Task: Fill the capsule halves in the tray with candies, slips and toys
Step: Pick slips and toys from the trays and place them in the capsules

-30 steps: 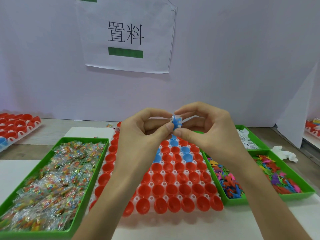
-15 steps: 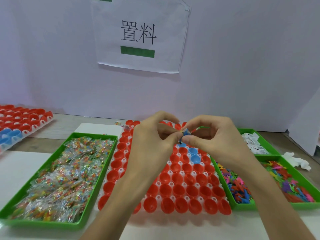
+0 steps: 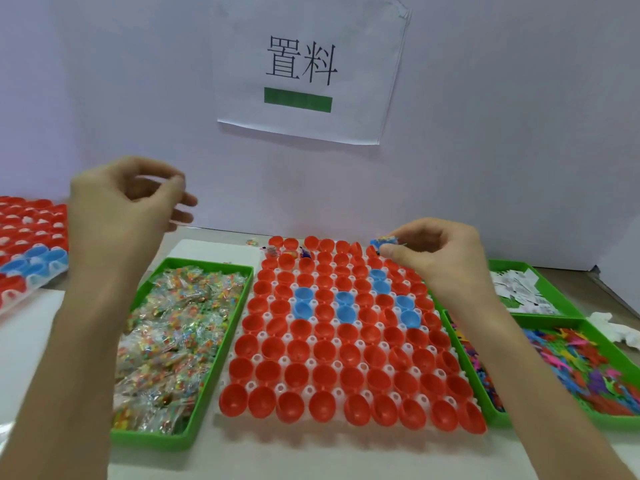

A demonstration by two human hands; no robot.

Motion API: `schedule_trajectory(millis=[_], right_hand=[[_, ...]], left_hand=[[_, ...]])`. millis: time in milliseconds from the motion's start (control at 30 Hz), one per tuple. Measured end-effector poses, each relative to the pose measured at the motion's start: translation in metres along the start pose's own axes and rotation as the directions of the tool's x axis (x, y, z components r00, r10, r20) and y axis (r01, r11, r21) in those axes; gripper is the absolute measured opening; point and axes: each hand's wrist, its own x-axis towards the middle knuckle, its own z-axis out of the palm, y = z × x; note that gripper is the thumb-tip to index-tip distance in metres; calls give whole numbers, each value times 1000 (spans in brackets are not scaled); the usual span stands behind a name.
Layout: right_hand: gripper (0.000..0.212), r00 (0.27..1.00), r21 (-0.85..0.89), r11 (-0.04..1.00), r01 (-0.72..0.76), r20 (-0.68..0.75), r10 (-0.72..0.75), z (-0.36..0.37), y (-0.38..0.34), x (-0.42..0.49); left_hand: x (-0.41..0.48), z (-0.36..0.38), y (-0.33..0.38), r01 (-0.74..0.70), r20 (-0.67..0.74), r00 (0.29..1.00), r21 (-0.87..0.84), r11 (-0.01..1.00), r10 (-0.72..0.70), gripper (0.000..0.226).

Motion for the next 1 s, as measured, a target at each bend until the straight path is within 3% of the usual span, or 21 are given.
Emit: schedule_trajectory(millis=[100,167,233,300,467,1000], right_hand=[[17,995,-162,987,4,99,13,30,11,30],[18,986,-257,966,29,165,14,50,19,50],[20,970,-342,938,61,241,25,67,29,67],[19,950,-432,897,89,307,53,81,39,80],[18,925,-517,850,100,363,113,98,55,97],[5,940,-610,788,89,313,135,114,77,96]], left_hand=[[7,-8,-25,127,192,959,369,921,-209,15],[3,-7,-41,168,363,800,629,759,-478,7],[-2,-4,-50,146,409,661,753,642,-630,29],[-2,-1,-54,165,402,660,747,644,-635,39],[-4,5,-62,211,396,668,712,670,-630,36],[2,4,-79,313,333,741,597,739,-583,23]])
